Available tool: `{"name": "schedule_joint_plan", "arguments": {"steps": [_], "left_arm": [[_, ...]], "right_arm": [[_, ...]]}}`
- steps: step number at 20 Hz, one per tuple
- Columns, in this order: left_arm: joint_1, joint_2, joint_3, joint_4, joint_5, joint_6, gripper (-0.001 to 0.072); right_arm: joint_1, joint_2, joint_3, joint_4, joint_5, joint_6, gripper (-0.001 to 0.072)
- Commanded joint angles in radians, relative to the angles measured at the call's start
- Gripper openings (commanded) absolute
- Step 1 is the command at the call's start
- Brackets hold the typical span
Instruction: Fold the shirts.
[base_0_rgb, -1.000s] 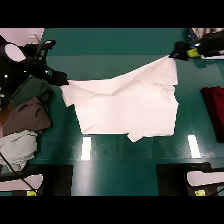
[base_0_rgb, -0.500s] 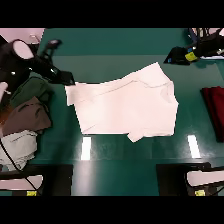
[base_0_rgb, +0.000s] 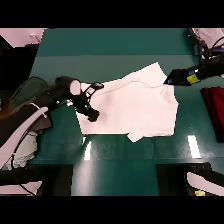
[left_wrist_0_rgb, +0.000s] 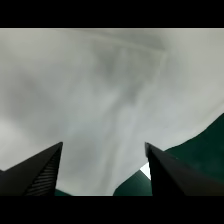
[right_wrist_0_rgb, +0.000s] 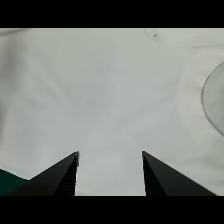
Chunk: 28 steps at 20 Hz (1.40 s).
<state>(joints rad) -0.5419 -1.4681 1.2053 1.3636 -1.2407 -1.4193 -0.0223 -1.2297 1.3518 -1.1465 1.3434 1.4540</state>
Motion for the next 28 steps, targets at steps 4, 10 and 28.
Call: {"name": "schedule_joint_plan", "arguments": {"steps": [4, 10, 28], "left_arm": [[-0.069, -0.005, -0.056, 0.021, 0.125, -0.022, 0.0612], [-0.069, -0.027, -0.056, 0.019, 0.177, -0.023, 0.0503], [-0.069, -0.028, -0.087, -0.061, 0.282, -0.022, 0.0029]], "right_arm": [[0.001, 0.124, -0.148, 0.001, -0.066, 0.000, 0.0450], [0.000, 0.133, -0.153, 0.002, -0.069, 0.000, 0.0450], [0.000, 0.133, -0.153, 0.002, -0.069, 0.000, 0.0449]]}}
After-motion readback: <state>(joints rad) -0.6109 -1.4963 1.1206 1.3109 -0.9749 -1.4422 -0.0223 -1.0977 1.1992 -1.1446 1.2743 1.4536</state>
